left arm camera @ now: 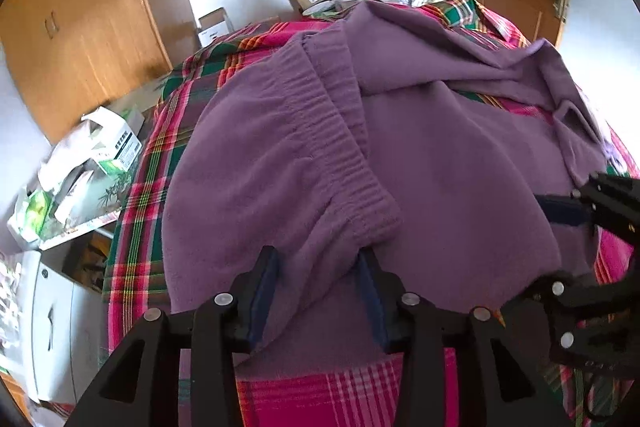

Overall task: Fold clothes
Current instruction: 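Grasp the pants' waistband with the left gripper while the right gripper grasps the leg fabric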

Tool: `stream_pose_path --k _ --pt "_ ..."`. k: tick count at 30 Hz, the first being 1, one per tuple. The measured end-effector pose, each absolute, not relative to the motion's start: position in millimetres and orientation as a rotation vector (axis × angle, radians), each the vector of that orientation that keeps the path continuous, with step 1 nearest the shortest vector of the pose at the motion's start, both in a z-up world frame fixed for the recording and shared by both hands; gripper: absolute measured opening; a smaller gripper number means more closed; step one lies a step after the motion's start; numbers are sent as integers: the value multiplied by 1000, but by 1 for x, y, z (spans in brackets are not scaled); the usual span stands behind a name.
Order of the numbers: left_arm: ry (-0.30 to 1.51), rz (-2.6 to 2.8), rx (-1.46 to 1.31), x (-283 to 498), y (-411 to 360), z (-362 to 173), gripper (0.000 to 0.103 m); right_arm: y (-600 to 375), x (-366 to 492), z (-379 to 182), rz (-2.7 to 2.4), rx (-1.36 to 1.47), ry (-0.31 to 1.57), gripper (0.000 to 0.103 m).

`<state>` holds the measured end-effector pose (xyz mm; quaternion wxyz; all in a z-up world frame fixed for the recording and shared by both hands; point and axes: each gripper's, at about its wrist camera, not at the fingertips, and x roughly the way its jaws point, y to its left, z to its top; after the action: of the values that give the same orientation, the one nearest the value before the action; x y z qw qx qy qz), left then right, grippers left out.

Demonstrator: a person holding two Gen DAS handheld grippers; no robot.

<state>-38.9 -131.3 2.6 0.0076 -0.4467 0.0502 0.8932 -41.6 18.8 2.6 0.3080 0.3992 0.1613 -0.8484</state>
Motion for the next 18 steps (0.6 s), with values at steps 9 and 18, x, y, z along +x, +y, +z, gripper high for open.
stream_pose_path --k 9,18 --pt "-78 2821 -1410 -42 -156 8 5 30 -46 5 -2280 1069 382 14" --pt "-264 2879 -1299 -22 -172 40 4 56 -32 23 -2402 969 383 5"
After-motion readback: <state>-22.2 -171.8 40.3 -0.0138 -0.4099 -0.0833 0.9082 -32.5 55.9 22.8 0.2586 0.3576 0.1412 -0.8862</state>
